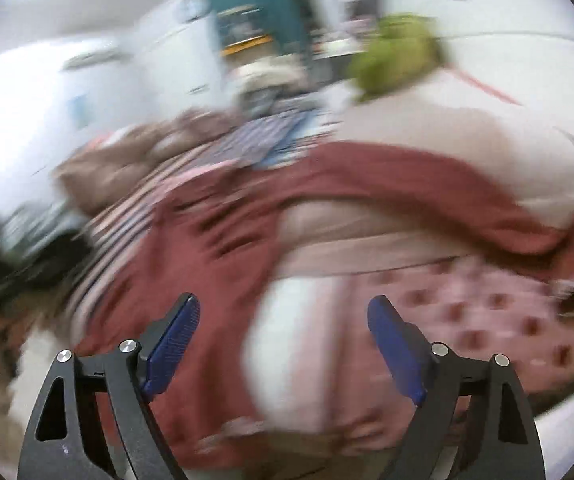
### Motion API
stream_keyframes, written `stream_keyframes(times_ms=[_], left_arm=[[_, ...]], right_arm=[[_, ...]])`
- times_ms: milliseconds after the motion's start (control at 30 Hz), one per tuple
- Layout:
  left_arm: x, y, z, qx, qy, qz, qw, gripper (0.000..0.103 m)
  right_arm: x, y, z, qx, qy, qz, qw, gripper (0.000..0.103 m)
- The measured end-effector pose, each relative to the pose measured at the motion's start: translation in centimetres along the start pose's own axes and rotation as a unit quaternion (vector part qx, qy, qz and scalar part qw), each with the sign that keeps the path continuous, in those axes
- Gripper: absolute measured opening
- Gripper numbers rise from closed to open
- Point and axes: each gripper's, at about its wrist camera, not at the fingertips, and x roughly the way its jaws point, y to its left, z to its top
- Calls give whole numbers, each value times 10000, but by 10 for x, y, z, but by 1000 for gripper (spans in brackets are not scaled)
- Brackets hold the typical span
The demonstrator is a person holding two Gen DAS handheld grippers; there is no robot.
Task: Fold small clothes
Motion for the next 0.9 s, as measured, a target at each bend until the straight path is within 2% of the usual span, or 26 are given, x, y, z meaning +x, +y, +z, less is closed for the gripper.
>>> stream_keyframes(times_ms=[100, 233, 367, 433, 567, 667, 733, 900], left_arm=[[1, -8, 6, 78, -17, -81, 9999, 101], [6, -15, 10, 120, -7, -54, 9999, 101], [11, -18, 12, 123, 28, -2, 9999, 101], [11, -19, 12, 150, 31, 23, 9999, 101], [12, -21, 13, 185, 26, 62, 9998, 101], [15, -22, 13, 180, 41, 18, 9998, 101], [17, -23, 13, 201, 61, -20, 9998, 101], [18, -29, 11, 294, 81, -125, 9995, 101]], right_arm=[[13, -47, 2, 795, -101, -208, 9966, 84], [29, -80, 6, 1142, -303, -730, 9903, 84], [46, -106, 15, 1330, -361, -1034, 9850, 83], [43, -104, 21, 972, -539, -1370, 9843, 80], [29, -100, 35, 338, -684, -1780, 9811, 80], [18, -102, 41, -78, -673, -2433, 9676, 80], [10, -102, 44, -210, -718, -2652, 9613, 80], [-2, -116, 50, 85, -637, -2543, 9650, 81]])
